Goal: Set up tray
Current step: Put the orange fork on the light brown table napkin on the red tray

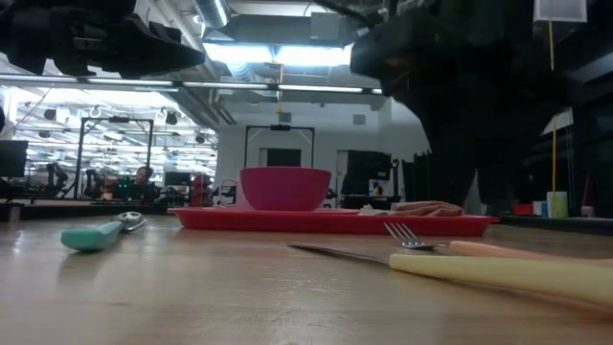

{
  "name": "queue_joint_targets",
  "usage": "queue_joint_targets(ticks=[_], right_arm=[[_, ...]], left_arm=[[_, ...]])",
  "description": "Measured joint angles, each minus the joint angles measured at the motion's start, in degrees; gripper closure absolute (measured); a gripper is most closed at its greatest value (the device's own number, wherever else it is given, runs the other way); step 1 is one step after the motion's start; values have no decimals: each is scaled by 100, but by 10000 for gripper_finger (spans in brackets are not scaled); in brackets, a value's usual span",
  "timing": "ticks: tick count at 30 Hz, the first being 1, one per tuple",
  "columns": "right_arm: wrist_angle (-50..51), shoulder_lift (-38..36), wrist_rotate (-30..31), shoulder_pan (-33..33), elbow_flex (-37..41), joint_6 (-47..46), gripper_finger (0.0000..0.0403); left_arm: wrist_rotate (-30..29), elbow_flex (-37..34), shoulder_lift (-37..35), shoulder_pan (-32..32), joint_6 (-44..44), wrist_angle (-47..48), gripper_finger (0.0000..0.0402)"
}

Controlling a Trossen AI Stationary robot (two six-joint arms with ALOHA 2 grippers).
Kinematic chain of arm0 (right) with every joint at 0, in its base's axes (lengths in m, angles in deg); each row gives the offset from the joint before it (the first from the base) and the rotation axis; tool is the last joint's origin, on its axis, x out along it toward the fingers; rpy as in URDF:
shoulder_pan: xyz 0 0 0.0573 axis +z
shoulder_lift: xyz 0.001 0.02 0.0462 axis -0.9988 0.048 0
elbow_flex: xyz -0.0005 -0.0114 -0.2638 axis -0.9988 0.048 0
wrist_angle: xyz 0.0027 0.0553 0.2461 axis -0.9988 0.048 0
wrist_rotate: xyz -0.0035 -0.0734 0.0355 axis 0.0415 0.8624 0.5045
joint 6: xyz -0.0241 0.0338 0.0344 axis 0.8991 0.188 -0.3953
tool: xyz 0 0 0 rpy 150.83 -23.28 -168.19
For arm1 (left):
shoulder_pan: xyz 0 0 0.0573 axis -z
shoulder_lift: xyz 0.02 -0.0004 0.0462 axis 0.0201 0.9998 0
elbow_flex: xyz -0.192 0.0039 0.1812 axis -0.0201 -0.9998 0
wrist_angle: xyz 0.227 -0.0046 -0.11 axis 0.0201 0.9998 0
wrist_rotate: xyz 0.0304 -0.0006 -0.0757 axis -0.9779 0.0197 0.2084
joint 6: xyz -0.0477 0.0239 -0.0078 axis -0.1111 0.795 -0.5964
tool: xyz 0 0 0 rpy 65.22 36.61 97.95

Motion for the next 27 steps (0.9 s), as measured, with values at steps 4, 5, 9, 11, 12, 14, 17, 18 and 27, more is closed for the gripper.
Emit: queue_joint_targets(ticks=[4, 5, 9, 11, 12, 14, 17, 18, 27], right_arm=[[-37, 162, -219, -2, 1, 1, 219], [-48, 169, -276, -2, 1, 1, 219], [-119, 209, -276, 0, 1, 0, 219], [-242, 209, -276, 0, 40, -14, 219], [-423, 204, -275, 0, 104, -16, 219], [-724, 210, -279, 0, 255, -16, 219], [-1135, 210, -396, 0, 542, -18, 219], [-1219, 187, -393, 0, 642, -37, 219], [-1329, 167, -373, 0, 891, -145, 219]], left_arm=[[0, 0, 0, 0, -2, 0, 398], [1, 0, 0, 0, 0, 0, 398], [0, 0, 0, 0, 0, 0, 398], [0, 0, 0, 0, -2, 0, 398], [1, 0, 0, 0, 0, 0, 398], [1, 0, 0, 0, 0, 0, 398], [0, 0, 0, 0, 0, 0, 398], [2, 0, 0, 0, 0, 0, 398], [1, 0, 1, 0, 0, -4, 398]])
